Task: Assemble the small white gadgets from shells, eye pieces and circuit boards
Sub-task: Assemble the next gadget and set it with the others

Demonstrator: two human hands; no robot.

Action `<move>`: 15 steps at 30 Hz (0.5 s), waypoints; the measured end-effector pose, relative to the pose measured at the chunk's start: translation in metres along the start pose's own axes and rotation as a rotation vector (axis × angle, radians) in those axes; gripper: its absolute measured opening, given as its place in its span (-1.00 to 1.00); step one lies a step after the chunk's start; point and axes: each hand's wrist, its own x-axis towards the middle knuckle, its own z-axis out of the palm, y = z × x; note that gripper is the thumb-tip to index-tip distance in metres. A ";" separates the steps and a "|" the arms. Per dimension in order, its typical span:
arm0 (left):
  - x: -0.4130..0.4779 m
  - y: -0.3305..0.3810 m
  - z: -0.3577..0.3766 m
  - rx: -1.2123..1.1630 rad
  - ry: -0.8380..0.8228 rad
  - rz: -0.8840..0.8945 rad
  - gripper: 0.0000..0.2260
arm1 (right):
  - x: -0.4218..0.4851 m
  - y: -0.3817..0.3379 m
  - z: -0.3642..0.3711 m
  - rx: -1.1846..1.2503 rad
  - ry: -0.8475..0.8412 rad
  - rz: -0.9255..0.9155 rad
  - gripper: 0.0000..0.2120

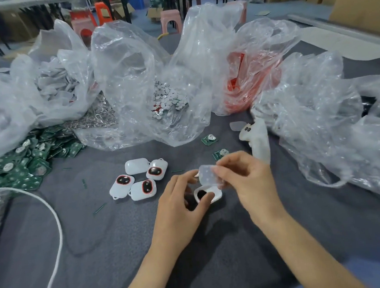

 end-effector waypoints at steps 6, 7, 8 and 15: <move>-0.004 0.001 -0.005 -0.042 0.016 0.026 -0.68 | -0.020 0.017 0.001 0.022 -0.034 0.022 -0.84; -0.005 0.001 -0.006 -0.077 0.022 0.016 -0.67 | -0.021 0.018 0.001 0.008 -0.036 0.005 -0.83; -0.005 0.001 -0.007 -0.115 0.027 0.002 -0.67 | -0.022 0.018 0.002 -0.005 -0.039 -0.011 -0.83; -0.005 -0.001 -0.006 -0.170 0.037 -0.080 -0.79 | -0.023 0.021 0.002 -0.034 -0.037 -0.056 -0.86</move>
